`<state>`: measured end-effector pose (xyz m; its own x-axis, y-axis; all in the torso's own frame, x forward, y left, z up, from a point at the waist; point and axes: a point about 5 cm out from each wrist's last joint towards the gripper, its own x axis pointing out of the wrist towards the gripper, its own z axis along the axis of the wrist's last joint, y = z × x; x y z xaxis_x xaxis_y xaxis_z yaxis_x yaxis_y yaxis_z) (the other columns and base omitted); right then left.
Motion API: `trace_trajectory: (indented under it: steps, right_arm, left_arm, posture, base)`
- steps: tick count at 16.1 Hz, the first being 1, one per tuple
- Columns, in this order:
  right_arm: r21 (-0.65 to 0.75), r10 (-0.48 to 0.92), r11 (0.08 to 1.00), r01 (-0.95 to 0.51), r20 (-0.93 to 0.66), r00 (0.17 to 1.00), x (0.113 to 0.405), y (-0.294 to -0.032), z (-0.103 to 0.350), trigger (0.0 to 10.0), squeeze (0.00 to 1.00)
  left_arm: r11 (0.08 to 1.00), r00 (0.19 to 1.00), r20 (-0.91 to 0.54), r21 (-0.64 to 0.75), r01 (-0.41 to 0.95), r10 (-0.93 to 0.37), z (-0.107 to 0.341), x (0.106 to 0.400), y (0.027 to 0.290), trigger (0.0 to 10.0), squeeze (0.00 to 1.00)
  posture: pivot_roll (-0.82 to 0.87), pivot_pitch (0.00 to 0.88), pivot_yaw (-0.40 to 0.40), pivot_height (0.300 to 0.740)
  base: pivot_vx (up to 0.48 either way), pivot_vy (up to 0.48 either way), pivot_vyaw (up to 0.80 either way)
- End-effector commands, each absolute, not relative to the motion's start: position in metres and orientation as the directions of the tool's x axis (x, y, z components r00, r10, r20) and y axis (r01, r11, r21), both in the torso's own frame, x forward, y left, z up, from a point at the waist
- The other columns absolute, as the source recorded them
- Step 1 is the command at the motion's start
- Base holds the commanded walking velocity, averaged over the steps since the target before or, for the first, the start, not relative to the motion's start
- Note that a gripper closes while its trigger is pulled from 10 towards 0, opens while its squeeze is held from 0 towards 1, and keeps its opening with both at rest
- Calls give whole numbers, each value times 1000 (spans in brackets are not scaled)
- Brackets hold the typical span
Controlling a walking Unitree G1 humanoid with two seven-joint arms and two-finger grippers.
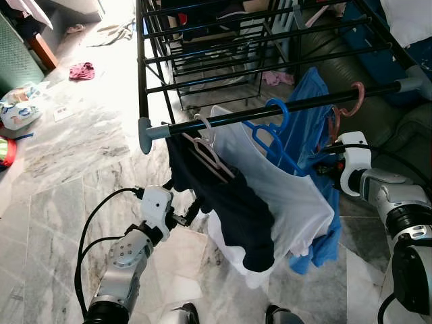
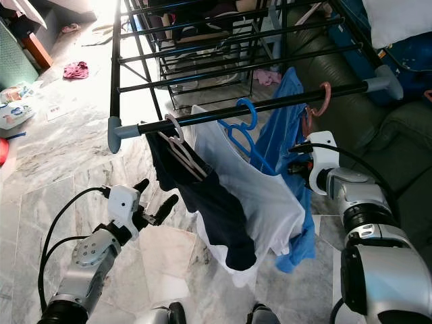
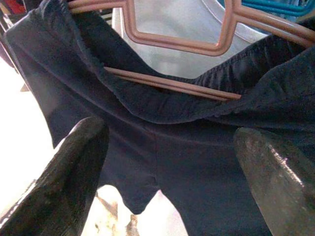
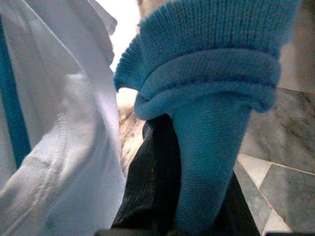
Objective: Hang hanger
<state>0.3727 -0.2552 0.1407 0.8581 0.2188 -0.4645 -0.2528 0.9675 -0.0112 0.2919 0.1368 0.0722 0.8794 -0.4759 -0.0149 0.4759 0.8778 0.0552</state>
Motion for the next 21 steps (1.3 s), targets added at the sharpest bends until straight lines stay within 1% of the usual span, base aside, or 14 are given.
trace_trajectory:
  steps: [1,2,3,6,8,9,10,12,14,15,16,17,18,21]
  right_arm:
    - [-15,217,967,-253,-469,856,373,-253,140,10000,0]
    - [-18,209,969,-245,-464,861,373,-256,140,10000,1000]
    - [-35,187,974,-225,-444,876,372,-262,142,10000,1000]
    - [-74,143,981,-182,-361,921,373,-271,154,10000,1000]
    - [-90,153,979,-183,-272,950,373,-269,163,10000,1000]
    - [-81,139,984,-161,-228,964,371,-271,167,10000,1000]
    - [-74,131,986,-149,-211,969,369,-271,168,10000,1000]
    - [-82,109,989,-124,-161,981,360,-270,167,10000,1000]
    - [-146,94,983,-115,-141,986,349,-266,162,10000,1000]
    - [-145,88,984,-108,-134,987,346,-264,161,10000,1000]
    - [-136,69,987,-83,-107,992,333,-258,156,10000,1000]
    - [-147,59,986,-74,-104,993,329,-256,153,10000,1000]
    - [-127,26,991,-37,-85,996,320,-254,151,10000,1000]
    - [-152,-36,988,33,-20,999,303,-249,151,10000,1000]
  left_arm:
    - [884,885,-39,48,465,-464,68,291,140,10000,0]
    - [884,885,-39,47,465,-463,68,291,140,10000,0]
    - [885,886,-38,46,463,-462,68,291,139,10000,0]
    - [886,887,-35,49,462,-460,69,294,138,10000,0]
    - [884,886,-30,50,464,-463,70,296,136,10000,0]
    - [880,882,-29,54,471,-470,71,297,134,10000,0]
    - [877,879,-26,58,477,-476,71,297,133,10000,0]
    - [872,874,-20,62,486,-486,72,299,130,10000,0]
    - [870,873,-16,63,488,-488,73,301,128,10000,0]
    - [870,872,-14,63,489,-489,73,301,128,10000,0]
    - [868,870,-12,63,492,-492,74,302,126,10000,0]
    - [868,870,-12,63,493,-494,73,302,125,10000,0]
    - [867,869,-10,66,494,-494,73,302,124,10000,0]
    - [883,887,11,97,459,-462,76,305,130,10000,0]
  posture:
    - [-44,202,101,740]
    - [-45,200,102,740]
    - [-47,198,102,740]
    - [-54,193,103,740]
    - [-65,190,109,740]
    - [-73,188,110,740]
    - [-76,187,111,740]
    - [-87,181,115,740]
    - [-94,177,115,740]
    - [-101,173,116,740]
    - [-106,169,118,740]
    - [-108,167,118,740]
    - [-111,164,117,740]
    - [-119,154,115,740]
  base:
    - [0,0,0]
    - [0,0,0]
    - [0,0,0]
    - [0,0,0]
    - [0,0,0]
    - [0,0,0]
    - [0,0,0]
    - [0,0,0]
    - [0,0,0]
    - [0,0,0]
    - [0,0,0]
    - [0,0,0]
    - [0,0,0]
    - [0,0,0]
